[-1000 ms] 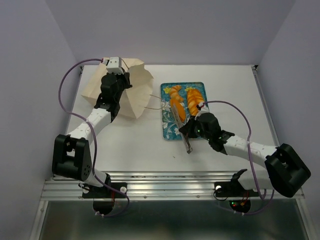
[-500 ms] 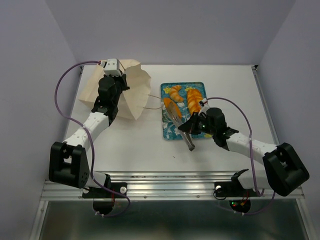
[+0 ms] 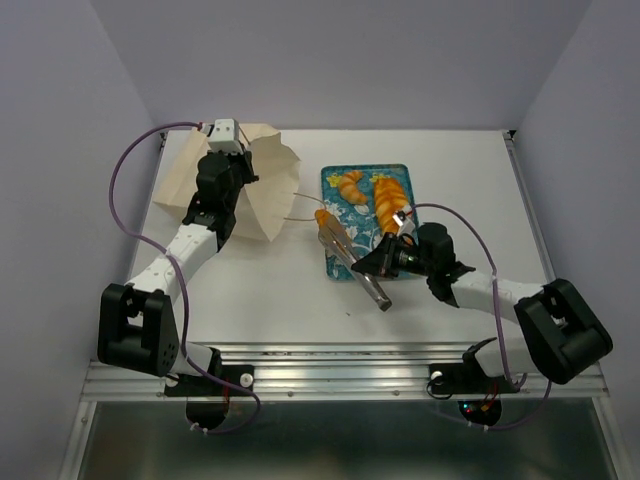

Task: Take the fake bread out of the paper bag
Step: Place the fake bread at the center of the board.

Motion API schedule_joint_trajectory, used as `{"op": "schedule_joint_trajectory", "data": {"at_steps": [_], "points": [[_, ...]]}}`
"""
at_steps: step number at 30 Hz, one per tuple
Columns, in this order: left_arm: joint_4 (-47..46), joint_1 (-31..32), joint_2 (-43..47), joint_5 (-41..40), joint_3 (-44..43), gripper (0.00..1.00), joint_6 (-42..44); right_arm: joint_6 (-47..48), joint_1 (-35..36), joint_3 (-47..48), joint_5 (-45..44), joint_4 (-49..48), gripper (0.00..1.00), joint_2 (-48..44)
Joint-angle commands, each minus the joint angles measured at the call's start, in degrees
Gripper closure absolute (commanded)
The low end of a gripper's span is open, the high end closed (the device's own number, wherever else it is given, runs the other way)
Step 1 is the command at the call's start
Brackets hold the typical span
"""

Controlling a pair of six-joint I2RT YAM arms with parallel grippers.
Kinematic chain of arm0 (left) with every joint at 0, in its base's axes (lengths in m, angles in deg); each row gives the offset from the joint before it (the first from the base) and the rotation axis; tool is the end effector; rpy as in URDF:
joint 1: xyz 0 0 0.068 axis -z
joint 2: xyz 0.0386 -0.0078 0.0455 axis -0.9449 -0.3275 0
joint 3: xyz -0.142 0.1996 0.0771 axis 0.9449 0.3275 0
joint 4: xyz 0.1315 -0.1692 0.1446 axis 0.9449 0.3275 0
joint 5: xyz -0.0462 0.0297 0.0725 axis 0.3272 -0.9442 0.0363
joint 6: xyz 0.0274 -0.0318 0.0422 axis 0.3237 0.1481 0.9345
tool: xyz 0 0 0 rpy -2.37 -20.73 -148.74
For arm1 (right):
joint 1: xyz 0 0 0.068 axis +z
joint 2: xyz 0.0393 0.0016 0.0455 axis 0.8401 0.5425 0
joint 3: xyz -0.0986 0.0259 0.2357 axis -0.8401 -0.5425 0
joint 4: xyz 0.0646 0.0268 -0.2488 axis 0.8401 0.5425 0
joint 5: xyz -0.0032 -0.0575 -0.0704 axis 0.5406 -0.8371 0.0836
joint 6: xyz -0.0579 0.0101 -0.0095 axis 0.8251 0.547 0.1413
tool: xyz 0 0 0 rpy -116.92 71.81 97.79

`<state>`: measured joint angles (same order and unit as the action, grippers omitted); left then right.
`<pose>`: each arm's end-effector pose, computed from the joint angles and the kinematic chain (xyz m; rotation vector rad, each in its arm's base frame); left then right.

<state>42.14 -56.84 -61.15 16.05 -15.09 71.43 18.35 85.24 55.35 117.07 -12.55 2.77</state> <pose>0.3271 -0.0781 0.3188 0.0333 1.5070 -0.2262 0.2214 0.1467 0.1736 -0.0499 2.1603 1.4523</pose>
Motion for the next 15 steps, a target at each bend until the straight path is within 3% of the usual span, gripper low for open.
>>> {"op": "schedule_joint_trajectory", "data": {"at_steps": [1, 15], "points": [[-1.22, -0.68, 0.65, -0.30, -2.87, 1.00, 0.24, -4.44, -1.29, -0.31, 5.90, -12.53, 0.99, 4.99], [-1.30, -1.12, 0.12, 0.67, -2.34, 1.00, 0.24, -8.14, -10.60, -2.33, 5.03, -14.40, 0.99, 10.27]]}}
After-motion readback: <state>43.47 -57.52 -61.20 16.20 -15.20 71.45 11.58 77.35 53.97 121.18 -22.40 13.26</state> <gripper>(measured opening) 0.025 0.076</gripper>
